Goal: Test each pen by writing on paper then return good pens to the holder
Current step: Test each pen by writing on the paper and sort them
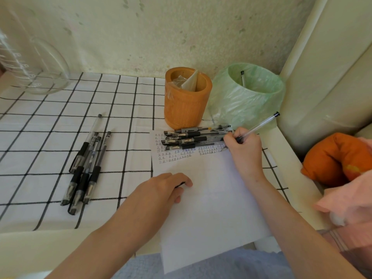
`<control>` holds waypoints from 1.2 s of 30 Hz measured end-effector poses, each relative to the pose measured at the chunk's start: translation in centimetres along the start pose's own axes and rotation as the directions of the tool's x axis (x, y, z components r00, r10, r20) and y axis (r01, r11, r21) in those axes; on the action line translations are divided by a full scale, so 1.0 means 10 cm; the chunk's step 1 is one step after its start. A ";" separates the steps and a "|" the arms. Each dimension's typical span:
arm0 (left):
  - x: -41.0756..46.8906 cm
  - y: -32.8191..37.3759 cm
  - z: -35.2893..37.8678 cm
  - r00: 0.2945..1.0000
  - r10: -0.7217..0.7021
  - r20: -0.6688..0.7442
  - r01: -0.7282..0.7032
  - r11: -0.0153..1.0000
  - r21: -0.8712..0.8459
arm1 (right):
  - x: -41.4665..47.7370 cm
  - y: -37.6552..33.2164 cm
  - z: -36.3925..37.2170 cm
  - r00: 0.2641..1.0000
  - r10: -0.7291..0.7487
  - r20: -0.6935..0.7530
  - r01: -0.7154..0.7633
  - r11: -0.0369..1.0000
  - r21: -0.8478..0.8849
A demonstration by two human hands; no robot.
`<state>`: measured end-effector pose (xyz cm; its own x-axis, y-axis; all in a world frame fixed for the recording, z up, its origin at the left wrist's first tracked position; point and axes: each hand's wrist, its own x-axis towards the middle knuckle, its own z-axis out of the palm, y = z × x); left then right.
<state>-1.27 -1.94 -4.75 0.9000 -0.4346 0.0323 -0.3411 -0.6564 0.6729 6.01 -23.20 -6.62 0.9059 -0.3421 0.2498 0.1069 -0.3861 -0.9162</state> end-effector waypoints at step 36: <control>0.00 0.01 0.02 1.000 -0.020 -0.018 0.020 1.000 0.005 | 0.00 0.01 0.00 1.000 -0.002 0.004 0.002 1.000 0.005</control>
<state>-1.35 -2.10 -4.86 0.9113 -0.4105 0.0320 -0.3245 -0.6682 0.6695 5.99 -23.25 -6.68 0.9073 -0.3377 0.2506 0.1109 -0.3828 -0.9171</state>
